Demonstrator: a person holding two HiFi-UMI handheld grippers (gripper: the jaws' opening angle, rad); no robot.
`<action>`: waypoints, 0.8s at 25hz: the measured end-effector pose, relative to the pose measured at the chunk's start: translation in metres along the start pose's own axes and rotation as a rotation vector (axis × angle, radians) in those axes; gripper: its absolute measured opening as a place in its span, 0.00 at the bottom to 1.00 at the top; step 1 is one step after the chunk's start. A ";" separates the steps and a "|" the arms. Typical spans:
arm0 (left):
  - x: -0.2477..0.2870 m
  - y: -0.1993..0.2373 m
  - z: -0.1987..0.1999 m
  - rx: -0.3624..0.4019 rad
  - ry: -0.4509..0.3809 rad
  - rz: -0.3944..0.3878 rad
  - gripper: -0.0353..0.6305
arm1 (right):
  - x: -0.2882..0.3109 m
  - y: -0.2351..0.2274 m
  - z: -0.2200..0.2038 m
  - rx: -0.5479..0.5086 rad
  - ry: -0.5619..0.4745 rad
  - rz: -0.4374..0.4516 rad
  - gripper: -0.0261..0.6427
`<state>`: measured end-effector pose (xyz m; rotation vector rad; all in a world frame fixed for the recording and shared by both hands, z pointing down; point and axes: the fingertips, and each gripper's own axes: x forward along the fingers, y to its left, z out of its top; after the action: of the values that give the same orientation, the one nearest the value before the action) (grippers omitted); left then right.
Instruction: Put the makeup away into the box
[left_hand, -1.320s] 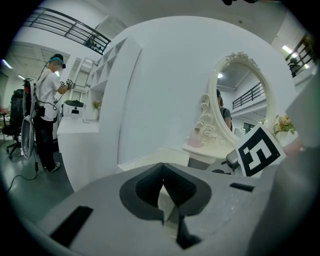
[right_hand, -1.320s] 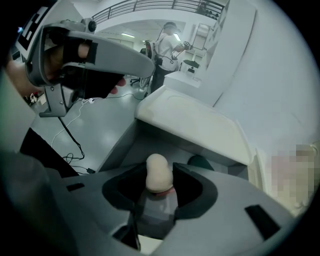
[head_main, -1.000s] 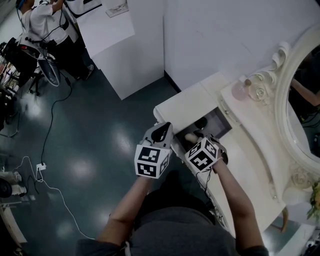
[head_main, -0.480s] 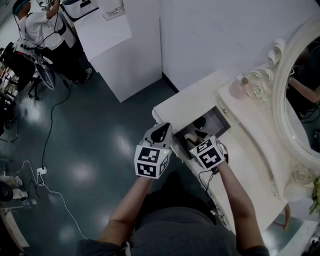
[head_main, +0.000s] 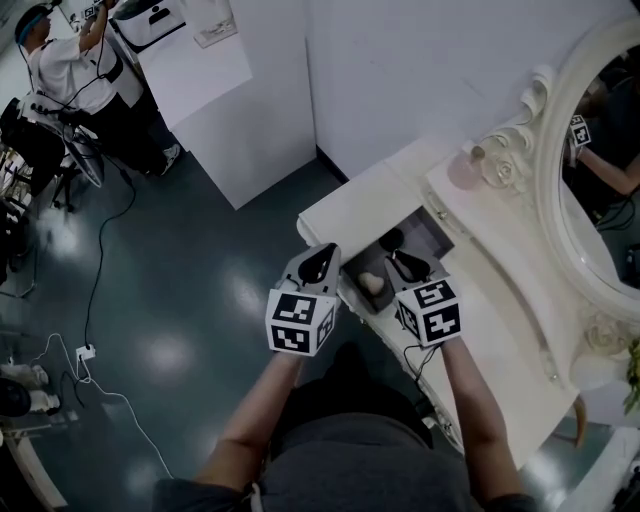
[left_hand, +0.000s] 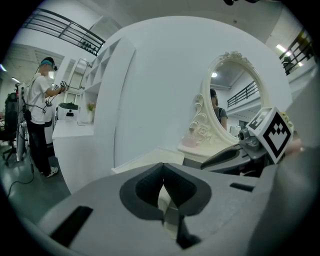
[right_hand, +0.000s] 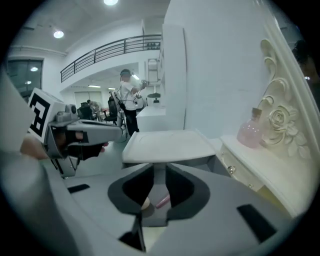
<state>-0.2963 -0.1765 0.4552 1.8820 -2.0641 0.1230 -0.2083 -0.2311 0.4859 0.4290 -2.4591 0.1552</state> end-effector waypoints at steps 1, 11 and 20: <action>0.000 -0.001 0.001 0.003 -0.002 -0.003 0.06 | -0.005 -0.003 0.005 0.016 -0.029 -0.013 0.14; 0.002 -0.010 0.012 0.033 -0.015 -0.022 0.06 | -0.054 -0.026 0.034 0.182 -0.246 -0.106 0.05; 0.004 -0.018 0.020 0.051 -0.027 -0.031 0.06 | -0.089 -0.038 0.039 0.238 -0.358 -0.145 0.05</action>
<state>-0.2824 -0.1881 0.4348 1.9553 -2.0678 0.1448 -0.1508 -0.2510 0.4011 0.7951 -2.7569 0.3373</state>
